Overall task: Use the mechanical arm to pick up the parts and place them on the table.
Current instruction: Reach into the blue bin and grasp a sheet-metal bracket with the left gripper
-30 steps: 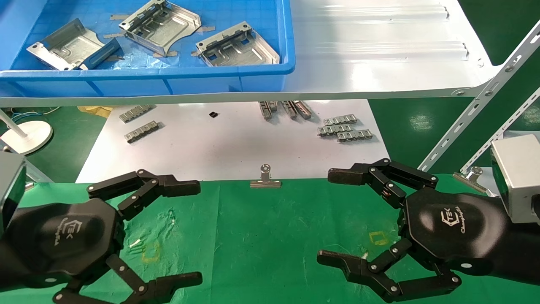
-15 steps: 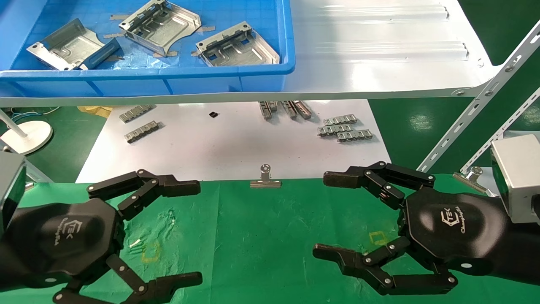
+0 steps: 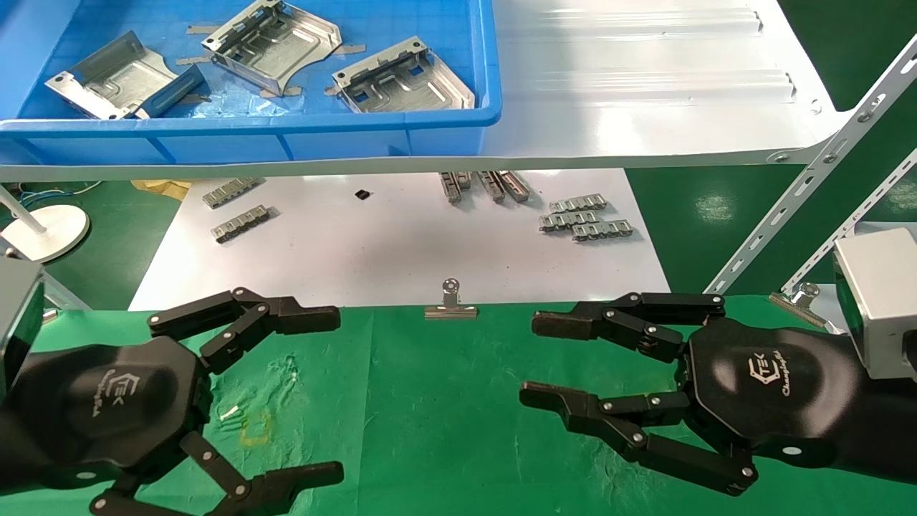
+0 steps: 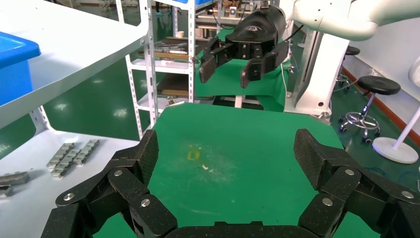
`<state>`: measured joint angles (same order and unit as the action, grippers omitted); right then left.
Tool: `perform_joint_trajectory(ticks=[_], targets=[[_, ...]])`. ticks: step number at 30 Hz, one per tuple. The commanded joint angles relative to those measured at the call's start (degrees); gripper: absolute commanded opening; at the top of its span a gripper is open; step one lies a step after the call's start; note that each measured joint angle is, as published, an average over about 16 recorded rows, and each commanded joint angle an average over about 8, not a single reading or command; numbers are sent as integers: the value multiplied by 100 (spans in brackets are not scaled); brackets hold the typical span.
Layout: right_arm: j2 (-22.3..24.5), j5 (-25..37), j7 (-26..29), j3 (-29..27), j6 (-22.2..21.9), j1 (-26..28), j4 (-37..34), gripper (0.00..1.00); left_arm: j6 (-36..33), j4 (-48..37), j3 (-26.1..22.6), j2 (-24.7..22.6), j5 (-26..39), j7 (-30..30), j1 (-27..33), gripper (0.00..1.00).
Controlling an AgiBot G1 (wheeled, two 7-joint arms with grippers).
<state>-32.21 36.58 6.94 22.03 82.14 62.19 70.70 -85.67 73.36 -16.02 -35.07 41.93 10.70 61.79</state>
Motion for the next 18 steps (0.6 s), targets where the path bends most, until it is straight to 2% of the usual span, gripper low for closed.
perform_joint_trajectory(ticks=[1, 6, 10, 14, 18], targets=[[0, 0, 0, 0, 0, 0, 0, 0, -1, 0, -2, 0, 1, 1, -6, 100], [0, 0, 0, 0, 0, 0, 0, 0, 10, 23, 28, 4, -17, -1, 73, 100], [0, 0, 0, 0, 0, 0, 0, 0, 100, 32, 123, 30, 67, -51, 480, 100], [0, 0, 0, 0, 0, 0, 0, 0, 321, -292, 107, -69, 458, 13, 1383, 100], [0, 0, 0, 0, 0, 0, 0, 0, 635, -1233, -215, -499, 1257, 204, 2608, 100]])
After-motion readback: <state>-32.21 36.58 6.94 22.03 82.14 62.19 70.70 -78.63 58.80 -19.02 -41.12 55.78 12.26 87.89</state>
